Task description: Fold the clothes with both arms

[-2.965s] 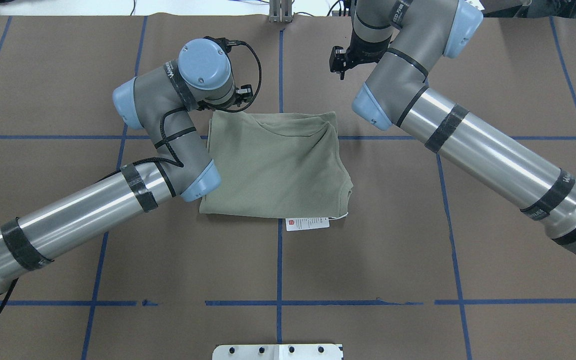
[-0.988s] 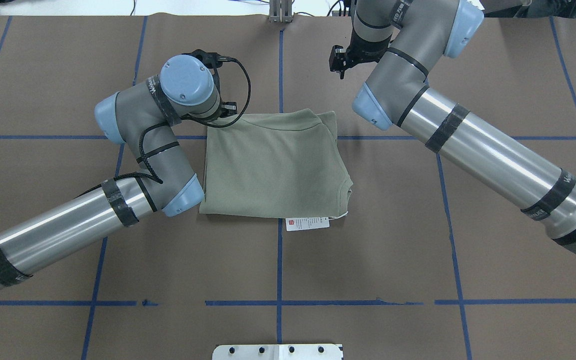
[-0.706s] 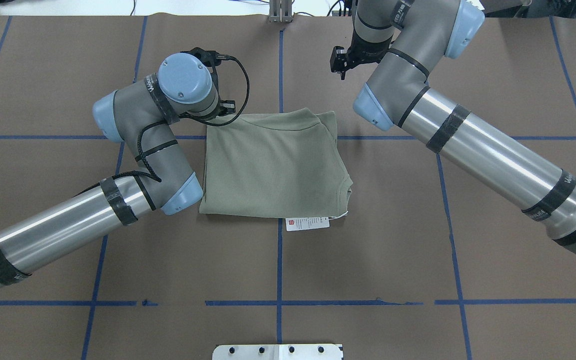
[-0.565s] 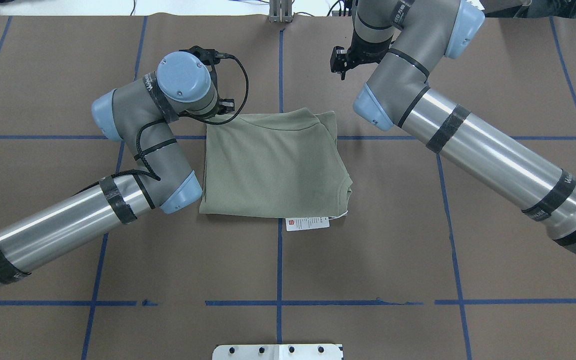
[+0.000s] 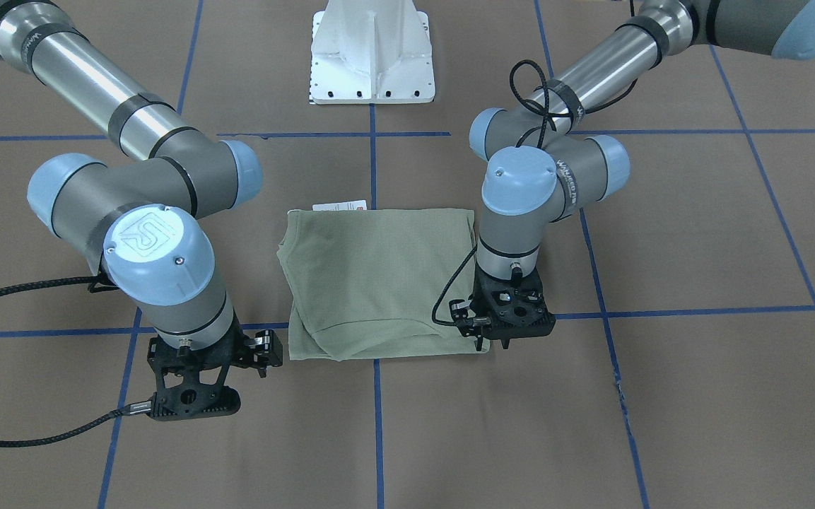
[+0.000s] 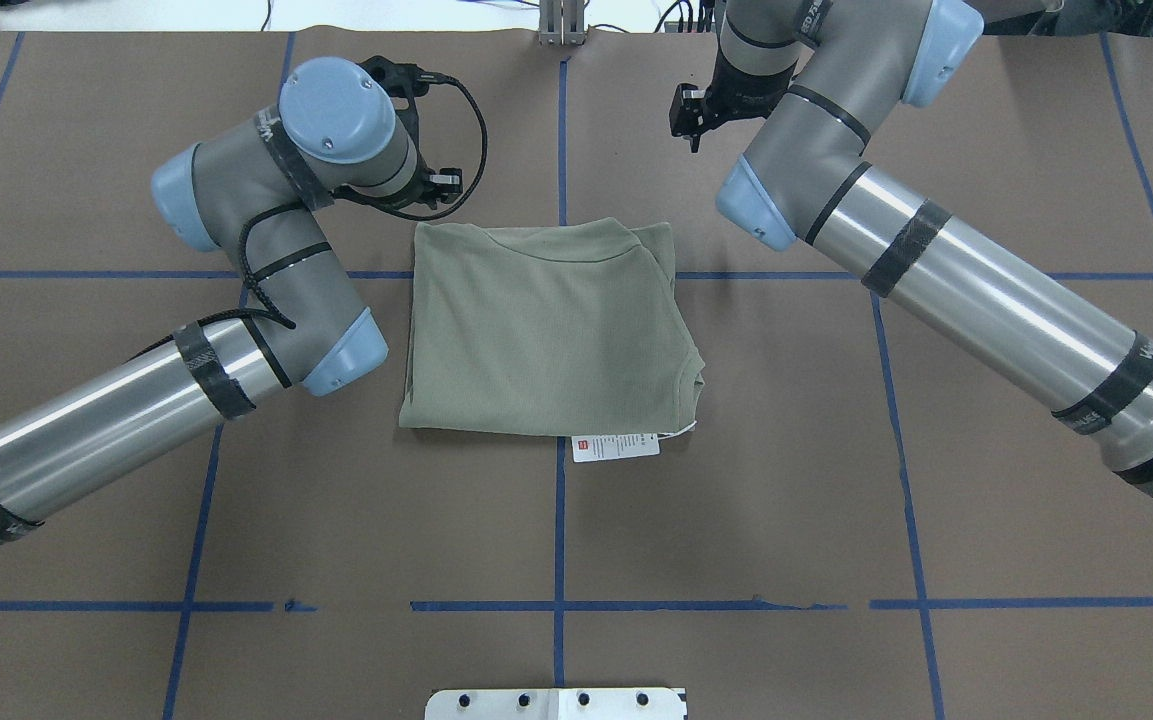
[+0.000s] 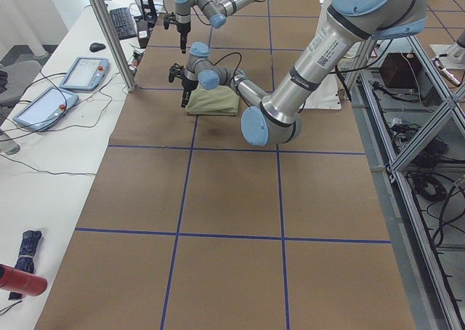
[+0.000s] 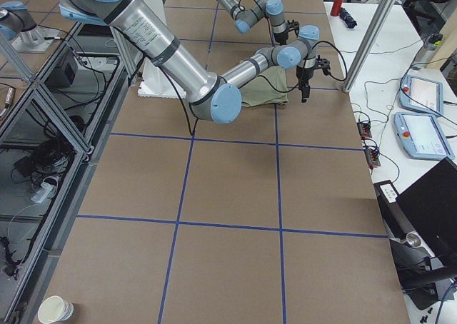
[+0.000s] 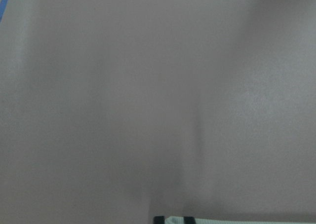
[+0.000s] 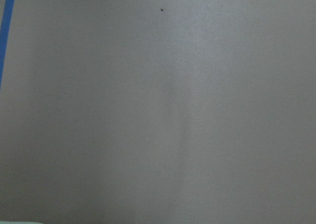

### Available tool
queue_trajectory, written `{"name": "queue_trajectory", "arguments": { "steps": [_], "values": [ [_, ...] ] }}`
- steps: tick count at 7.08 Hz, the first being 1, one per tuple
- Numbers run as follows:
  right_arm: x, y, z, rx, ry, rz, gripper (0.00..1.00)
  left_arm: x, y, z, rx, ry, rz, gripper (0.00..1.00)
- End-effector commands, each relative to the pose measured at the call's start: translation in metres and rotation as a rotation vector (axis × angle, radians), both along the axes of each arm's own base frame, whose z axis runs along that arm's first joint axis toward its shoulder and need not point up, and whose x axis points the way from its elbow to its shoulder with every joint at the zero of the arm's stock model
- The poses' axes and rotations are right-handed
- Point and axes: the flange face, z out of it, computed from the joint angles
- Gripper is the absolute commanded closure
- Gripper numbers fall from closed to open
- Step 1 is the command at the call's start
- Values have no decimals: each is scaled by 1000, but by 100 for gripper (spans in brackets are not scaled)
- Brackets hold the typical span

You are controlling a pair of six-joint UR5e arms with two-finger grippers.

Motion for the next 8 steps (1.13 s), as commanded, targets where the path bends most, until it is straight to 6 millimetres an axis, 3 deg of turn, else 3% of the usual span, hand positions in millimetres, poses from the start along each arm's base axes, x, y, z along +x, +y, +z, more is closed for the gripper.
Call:
{"name": "queue_trajectory", "arguments": {
  "steps": [1,2,3,5,7,8],
  "values": [
    [67,-23,23,-49,-67,-25,0,-103,-13,16,76,13,119,0],
    [108,-26,56,-14,-54,-62,0,-165,-17,43,125,2,184,0],
    [168,-32,92,3,-30,-106,0,-238,-28,74,186,-42,237,0],
    [311,-22,154,56,46,-228,0,-378,-27,123,255,-198,373,0],
    [444,27,241,107,34,-280,0,-507,-3,203,237,-305,422,0],
    [484,77,287,116,30,-292,0,-554,24,244,204,-290,409,0]
  ]
}}
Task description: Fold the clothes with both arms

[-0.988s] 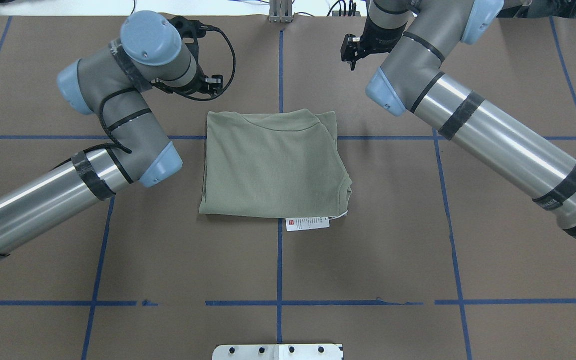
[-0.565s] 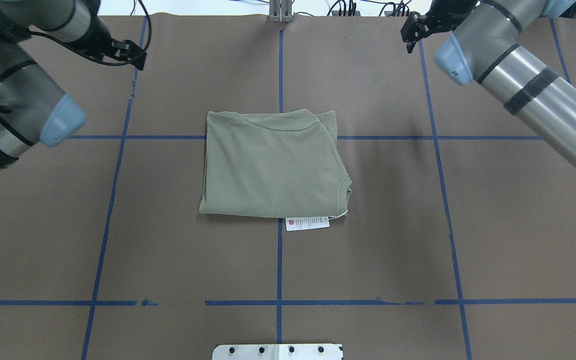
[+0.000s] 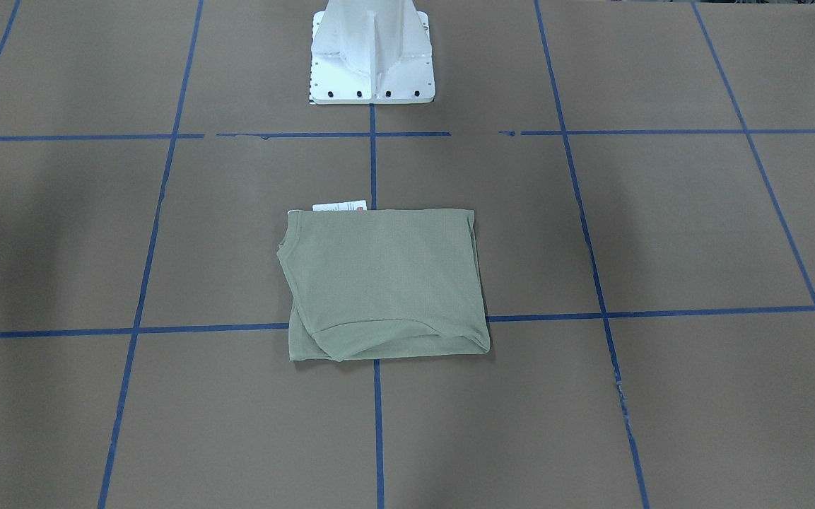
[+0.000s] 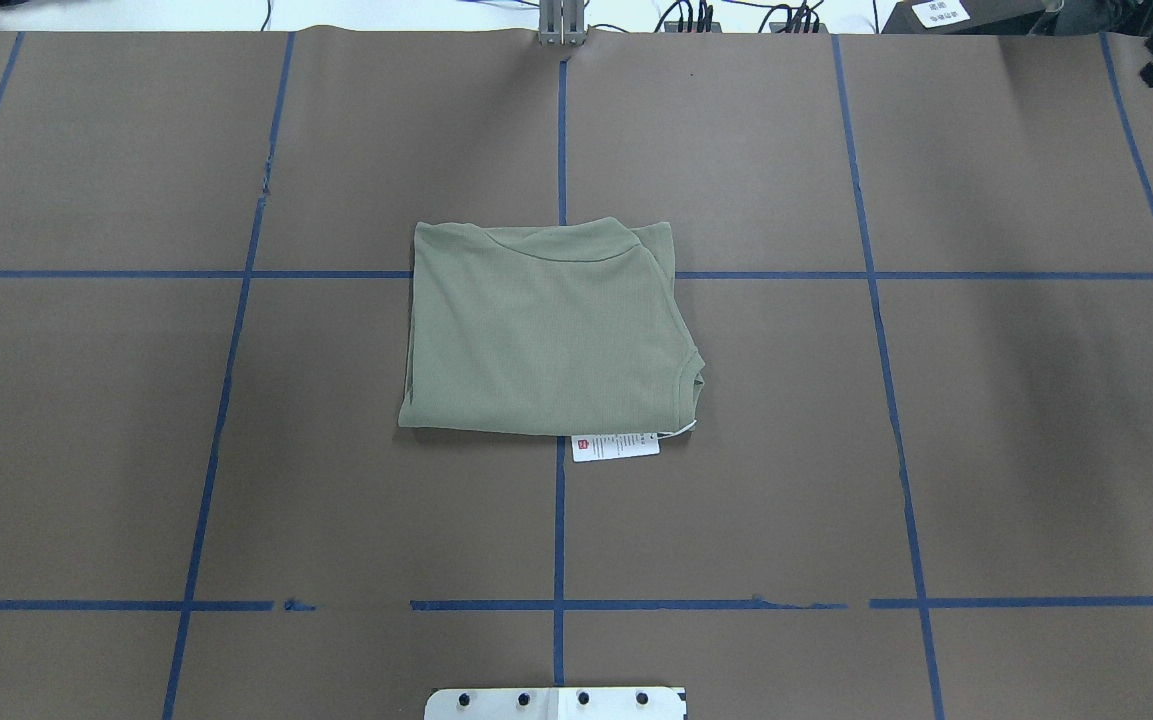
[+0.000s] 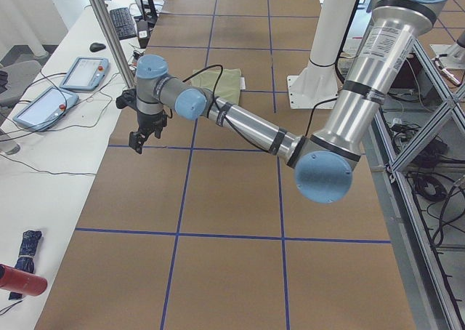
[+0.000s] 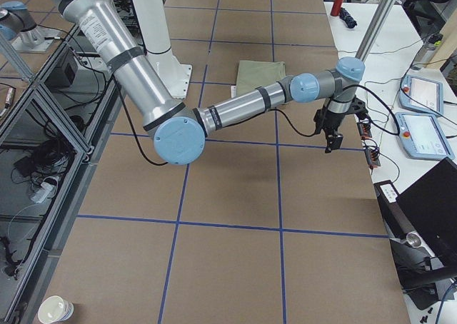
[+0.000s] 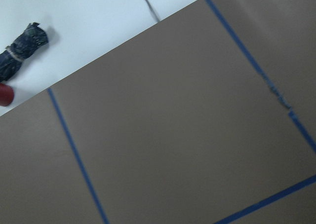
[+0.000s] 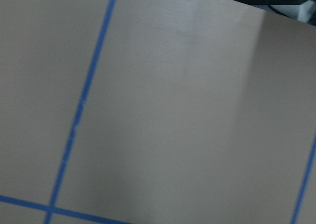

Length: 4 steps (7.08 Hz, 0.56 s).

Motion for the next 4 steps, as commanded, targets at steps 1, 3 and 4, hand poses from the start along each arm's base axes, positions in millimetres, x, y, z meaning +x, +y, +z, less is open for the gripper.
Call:
{"name": "queue_trajectory", "arguments": {
  "steps": [1,3,4],
  "values": [
    [67,122,78,-14,-9,4,0,-78,83,84,-82,76,-13,0],
    [71,211,111,-109,-6,73,0,-76,164,103,-130,103,-23,0],
    [71,231,117,-125,-6,82,0,-74,180,114,-155,108,-20,0]
  ]
}}
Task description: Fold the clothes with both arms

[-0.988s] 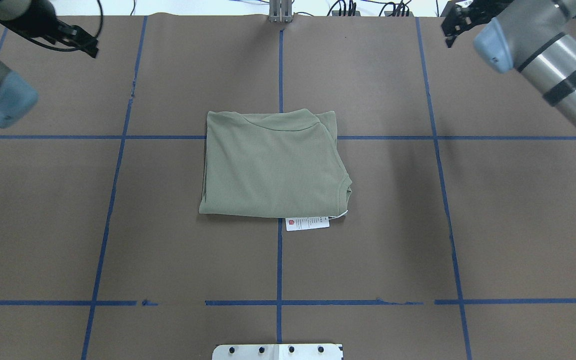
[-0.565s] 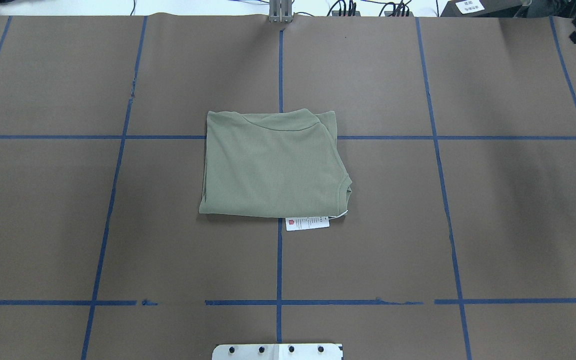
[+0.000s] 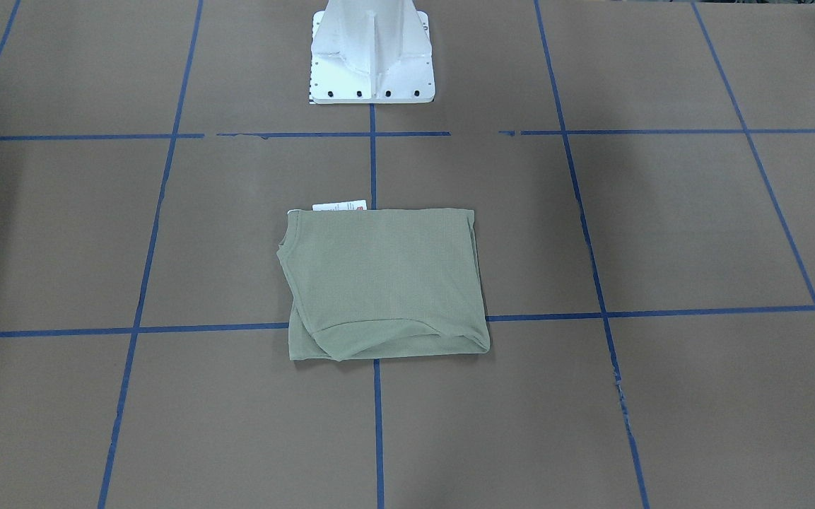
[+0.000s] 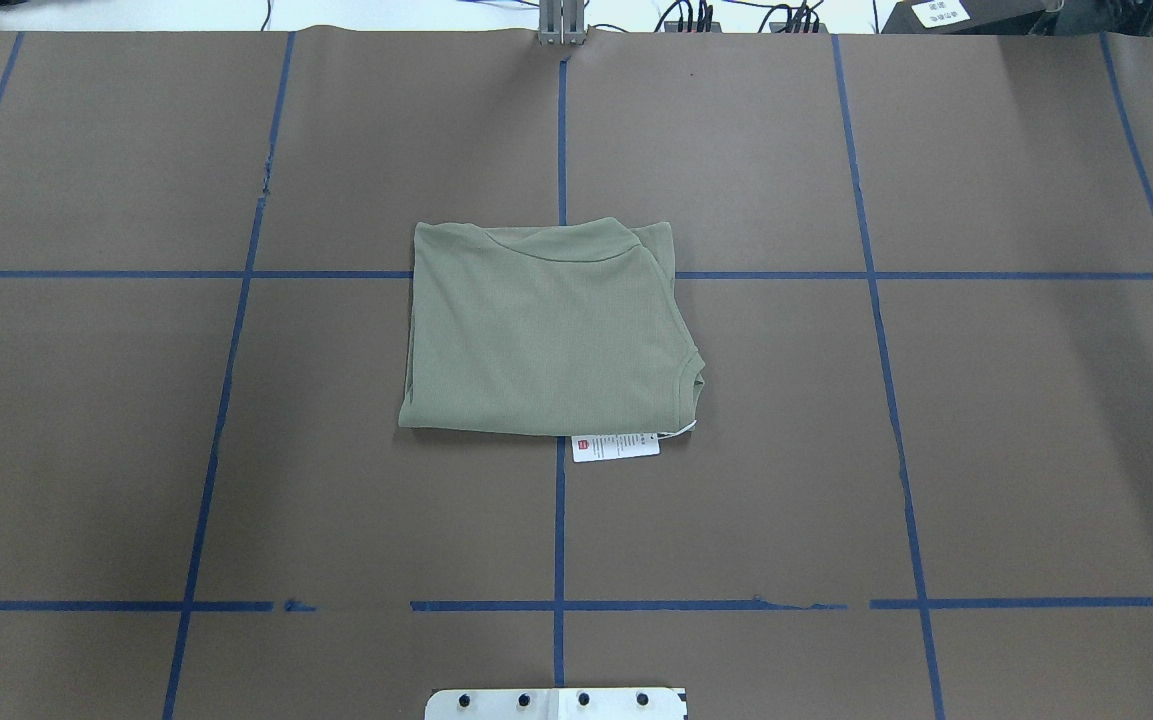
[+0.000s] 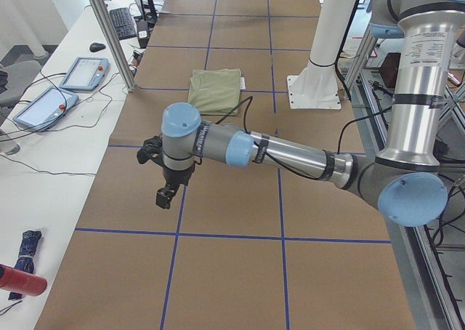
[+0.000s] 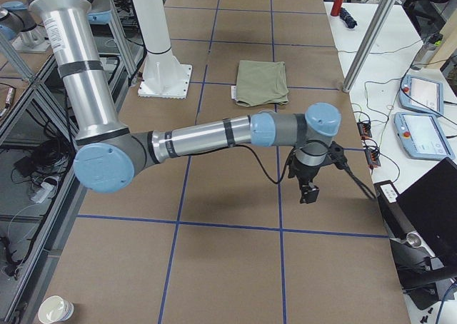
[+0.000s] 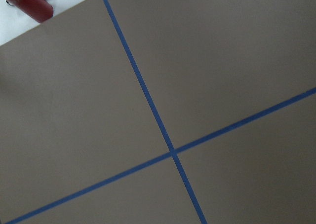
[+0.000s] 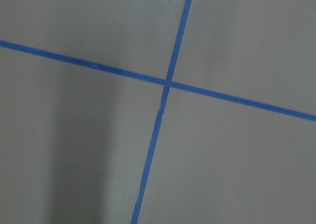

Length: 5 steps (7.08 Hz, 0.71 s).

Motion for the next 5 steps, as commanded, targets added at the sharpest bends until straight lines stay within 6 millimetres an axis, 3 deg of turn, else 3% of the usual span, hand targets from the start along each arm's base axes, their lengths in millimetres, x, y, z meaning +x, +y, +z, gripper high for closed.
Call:
{"name": "queue_trajectory", "arguments": {
  "steps": [1,2,5],
  "values": [
    [0,38,5,-33,1,39,0,3,25,19,-129,31,-78,0],
    [1,39,5,-38,1,47,0,3,31,16,-180,50,-158,0],
    [0,40,6,-38,-3,43,0,4,34,39,-218,46,-143,0]
  ]
}}
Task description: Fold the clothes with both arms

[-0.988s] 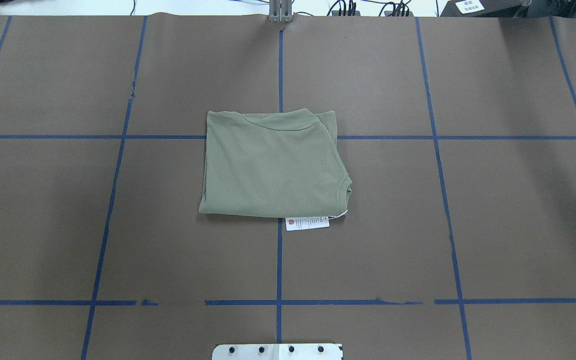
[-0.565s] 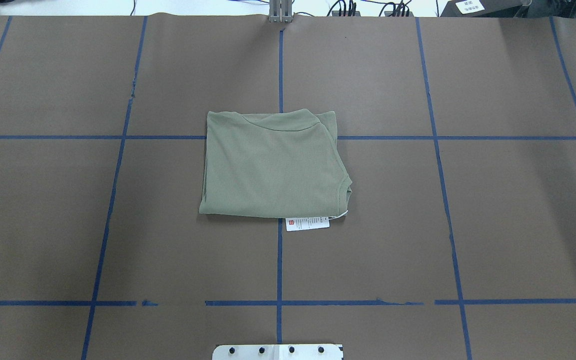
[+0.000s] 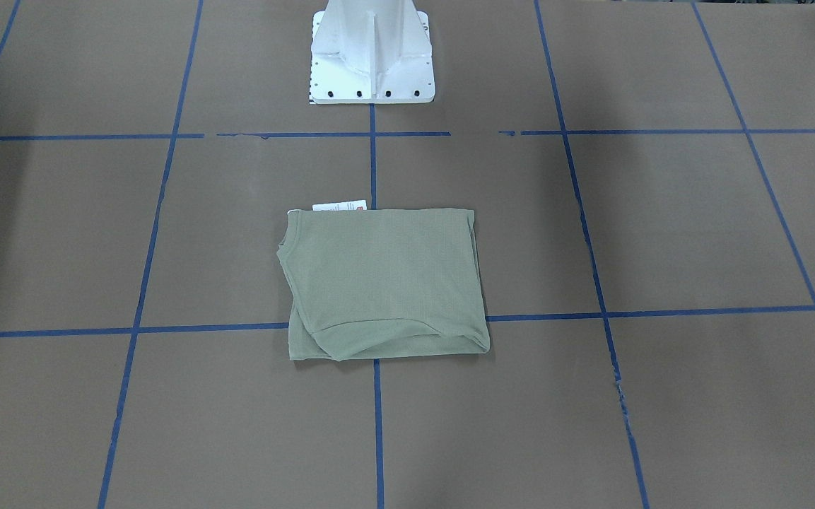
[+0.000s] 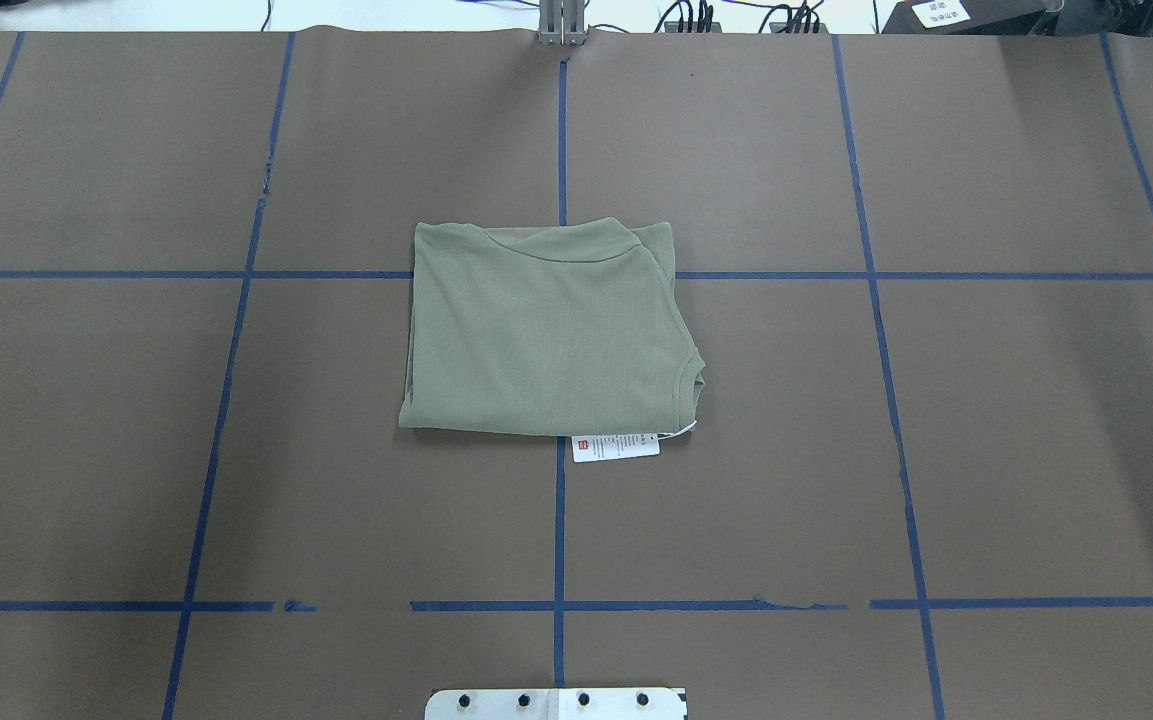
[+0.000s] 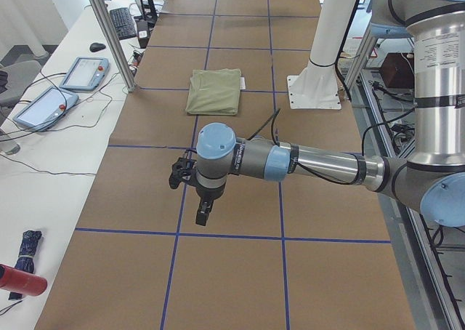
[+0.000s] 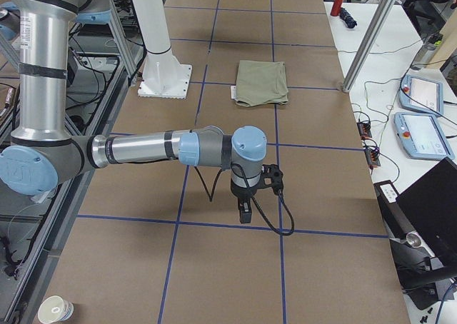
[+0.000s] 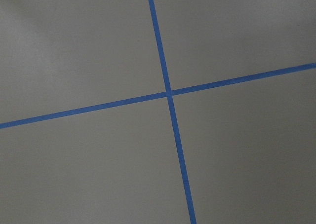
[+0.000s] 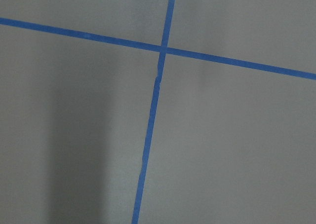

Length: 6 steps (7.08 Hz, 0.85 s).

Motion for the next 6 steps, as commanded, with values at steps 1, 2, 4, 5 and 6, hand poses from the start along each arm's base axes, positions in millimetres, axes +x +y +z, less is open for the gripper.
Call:
{"name": "queue_trajectory", "arguments": {
  "steps": [1,2,4,5,6],
  "values": [
    [-1,1,1,-3,-4,0,0,3,1,3,-19,41,1,0],
    [0,1,1,-3,-4,1,0,5,2,2,-23,72,6,0],
    [-1,1,2,-3,-8,-1,0,6,3,2,-23,76,8,0],
    [-2,1,0,-2,-18,-1,0,7,3,1,-20,79,10,0],
    [-2,1,0,-3,-26,0,0,7,2,1,-18,79,10,0]
  ]
}}
